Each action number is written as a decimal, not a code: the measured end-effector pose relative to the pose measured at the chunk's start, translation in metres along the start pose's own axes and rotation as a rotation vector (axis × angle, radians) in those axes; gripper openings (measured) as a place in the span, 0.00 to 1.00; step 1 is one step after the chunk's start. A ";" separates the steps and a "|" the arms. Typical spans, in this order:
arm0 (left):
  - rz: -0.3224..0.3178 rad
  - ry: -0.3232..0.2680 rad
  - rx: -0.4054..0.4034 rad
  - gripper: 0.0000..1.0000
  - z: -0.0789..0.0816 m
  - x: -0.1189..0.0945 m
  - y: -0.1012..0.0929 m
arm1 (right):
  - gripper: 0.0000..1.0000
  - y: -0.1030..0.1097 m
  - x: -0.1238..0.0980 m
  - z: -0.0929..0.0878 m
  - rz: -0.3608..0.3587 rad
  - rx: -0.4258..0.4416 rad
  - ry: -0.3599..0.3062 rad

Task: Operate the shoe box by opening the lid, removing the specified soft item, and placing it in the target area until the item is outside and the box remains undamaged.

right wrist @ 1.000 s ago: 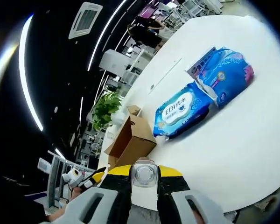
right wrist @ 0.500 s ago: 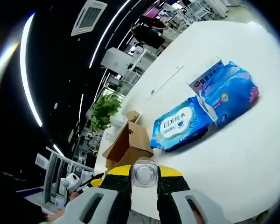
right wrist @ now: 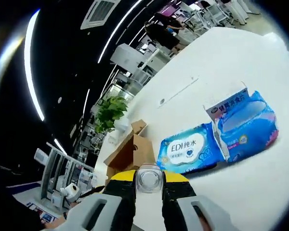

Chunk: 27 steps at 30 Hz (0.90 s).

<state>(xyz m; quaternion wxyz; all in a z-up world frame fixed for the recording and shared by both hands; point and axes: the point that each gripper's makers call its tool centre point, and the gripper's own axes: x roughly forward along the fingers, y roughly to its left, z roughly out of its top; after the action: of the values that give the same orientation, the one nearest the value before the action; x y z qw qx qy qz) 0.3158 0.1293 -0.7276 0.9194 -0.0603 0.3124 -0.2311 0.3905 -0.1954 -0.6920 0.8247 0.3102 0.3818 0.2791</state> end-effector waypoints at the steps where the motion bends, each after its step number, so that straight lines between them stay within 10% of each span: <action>1: 0.002 -0.002 -0.002 0.42 0.001 0.000 0.000 | 0.15 0.001 0.001 0.003 -0.005 -0.023 0.009; 14: 0.041 -0.047 -0.034 0.41 0.011 -0.005 0.006 | 0.15 0.003 0.015 0.045 -0.063 -0.433 0.180; 27: 0.051 -0.042 -0.045 0.41 0.009 -0.004 0.008 | 0.16 -0.025 0.040 0.065 -0.112 -1.117 0.584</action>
<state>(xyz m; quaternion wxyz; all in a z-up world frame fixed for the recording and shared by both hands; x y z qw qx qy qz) 0.3209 0.1377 -0.7204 0.9299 -0.0778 0.2994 -0.1991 0.4701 -0.2037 -0.6948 0.7374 -0.2763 0.4036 0.4659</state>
